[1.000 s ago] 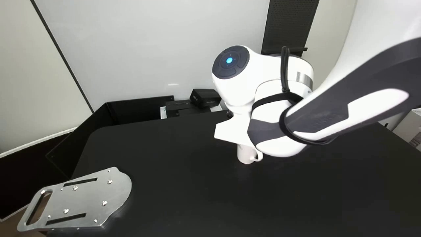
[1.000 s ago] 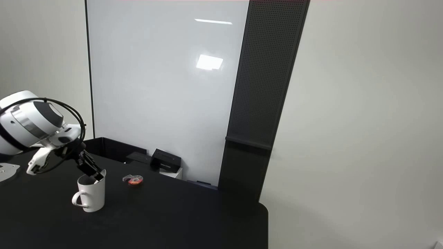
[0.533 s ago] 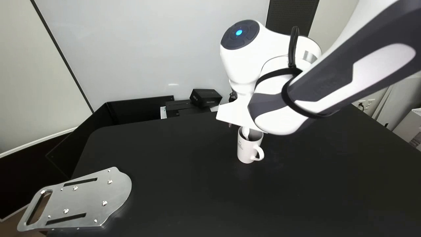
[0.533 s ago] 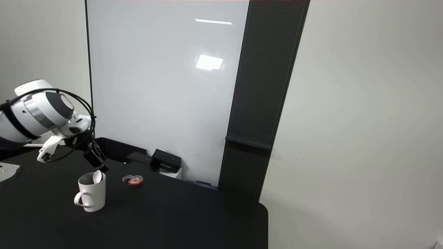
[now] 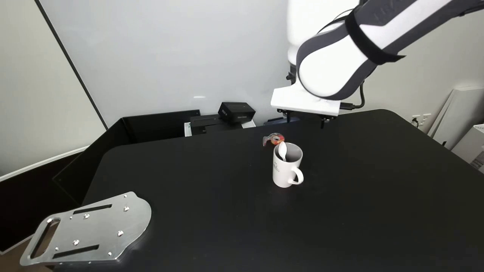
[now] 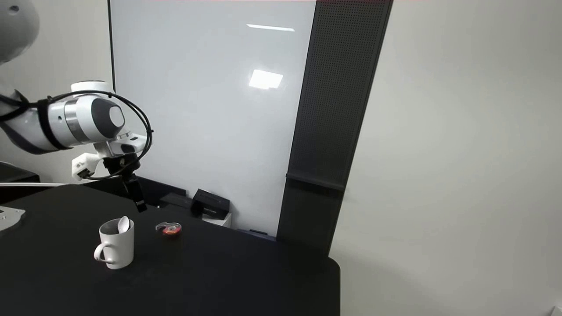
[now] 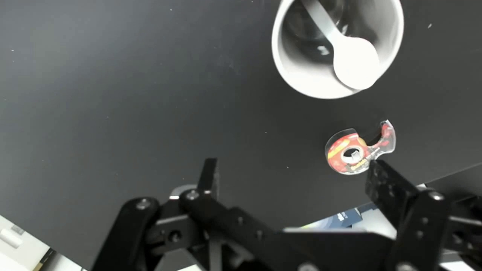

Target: Put the spoon in the mug

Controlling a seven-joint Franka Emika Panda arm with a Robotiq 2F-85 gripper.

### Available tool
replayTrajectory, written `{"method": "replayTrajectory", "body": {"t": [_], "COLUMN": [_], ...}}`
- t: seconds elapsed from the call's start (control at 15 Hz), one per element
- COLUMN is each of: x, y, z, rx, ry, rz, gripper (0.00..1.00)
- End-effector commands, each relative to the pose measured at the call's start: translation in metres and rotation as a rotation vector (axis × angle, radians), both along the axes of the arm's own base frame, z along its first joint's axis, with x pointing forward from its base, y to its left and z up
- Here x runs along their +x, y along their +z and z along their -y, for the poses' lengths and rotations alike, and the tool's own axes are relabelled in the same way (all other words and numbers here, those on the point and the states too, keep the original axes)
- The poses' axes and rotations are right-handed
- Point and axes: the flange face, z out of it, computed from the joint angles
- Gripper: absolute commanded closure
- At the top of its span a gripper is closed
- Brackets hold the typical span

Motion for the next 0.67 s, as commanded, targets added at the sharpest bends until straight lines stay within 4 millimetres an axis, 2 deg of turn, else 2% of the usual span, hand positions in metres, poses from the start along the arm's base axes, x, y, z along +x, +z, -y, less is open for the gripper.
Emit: {"method": "replayTrajectory", "body": {"t": [0.0, 0.2, 0.27, 0.6], "x": [0.004, 0.002, 0.002, 0.0], "y": [0.011, 0.007, 0.0, -0.001], "z": [0.015, 0.023, 0.022, 0.022], "rx": [0.058, 0.087, 0.06, 0.069], "ry": [0.035, 0.081, 0.057, 0.081], "rz": [-0.108, -0.185, -0.141, -0.172], "gripper": [0.0, 0.0, 0.0, 0.0]}}
